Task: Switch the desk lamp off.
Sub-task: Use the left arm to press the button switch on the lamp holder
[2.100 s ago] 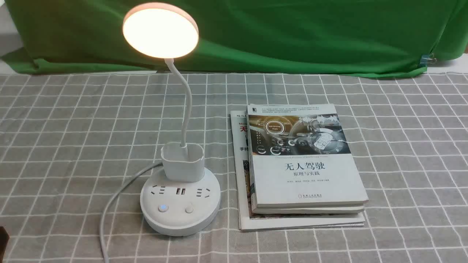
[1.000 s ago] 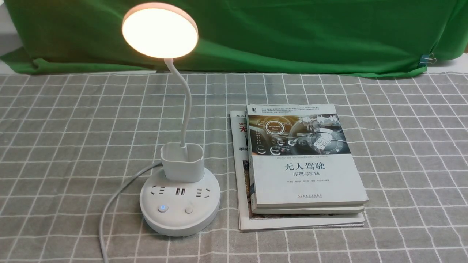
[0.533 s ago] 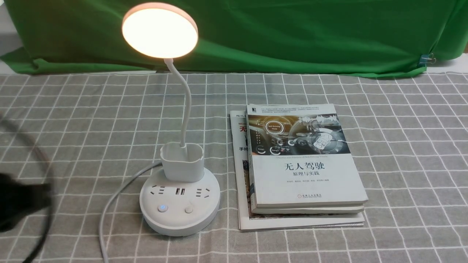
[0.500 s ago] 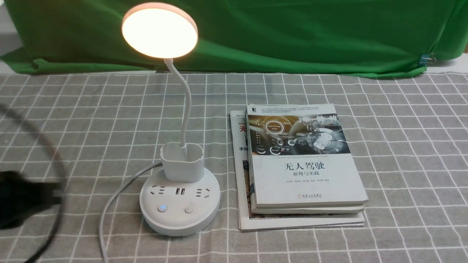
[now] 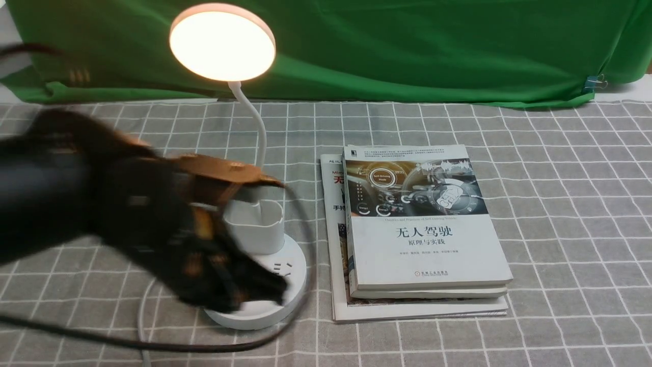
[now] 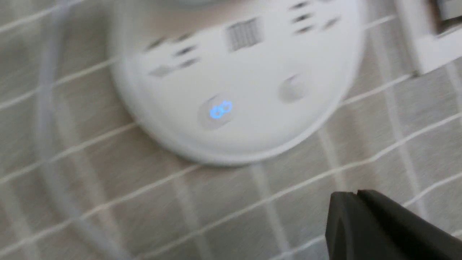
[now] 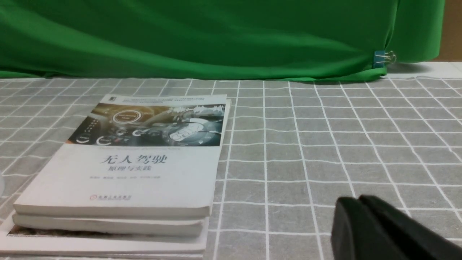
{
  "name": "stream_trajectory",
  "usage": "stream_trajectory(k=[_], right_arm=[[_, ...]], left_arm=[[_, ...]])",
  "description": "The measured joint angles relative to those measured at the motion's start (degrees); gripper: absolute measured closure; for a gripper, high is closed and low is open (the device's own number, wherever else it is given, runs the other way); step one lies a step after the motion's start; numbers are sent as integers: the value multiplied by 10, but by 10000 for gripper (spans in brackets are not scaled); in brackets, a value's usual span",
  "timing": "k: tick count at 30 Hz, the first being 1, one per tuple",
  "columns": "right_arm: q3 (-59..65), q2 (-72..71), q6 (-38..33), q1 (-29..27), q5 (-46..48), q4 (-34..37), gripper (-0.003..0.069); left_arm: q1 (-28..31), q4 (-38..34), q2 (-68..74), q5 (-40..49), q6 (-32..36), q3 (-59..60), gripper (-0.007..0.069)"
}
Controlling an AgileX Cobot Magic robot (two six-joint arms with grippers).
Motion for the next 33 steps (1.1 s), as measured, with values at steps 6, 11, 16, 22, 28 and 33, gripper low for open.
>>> stream_trajectory(k=[6, 11, 16, 22, 28, 33], right_arm=[[0, 0, 0, 0, 0, 0, 622], [0, 0, 0, 0, 0, 0, 622], [0, 0, 0, 0, 0, 0, 622], [0, 0, 0, 0, 0, 0, 622], [0, 0, 0, 0, 0, 0, 622], [0, 0, 0, 0, 0, 0, 622]], left_arm=[[-9, 18, 71, 2, -17, -48, 624], [-9, 27, 101, 13, -25, -80, 624], [-9, 27, 111, 14, -25, -88, 624], [-9, 27, 111, 15, -26, -88, 624], [-9, 27, 111, 15, -26, -88, 624], [-9, 27, 114, 15, -26, -88, 624]])
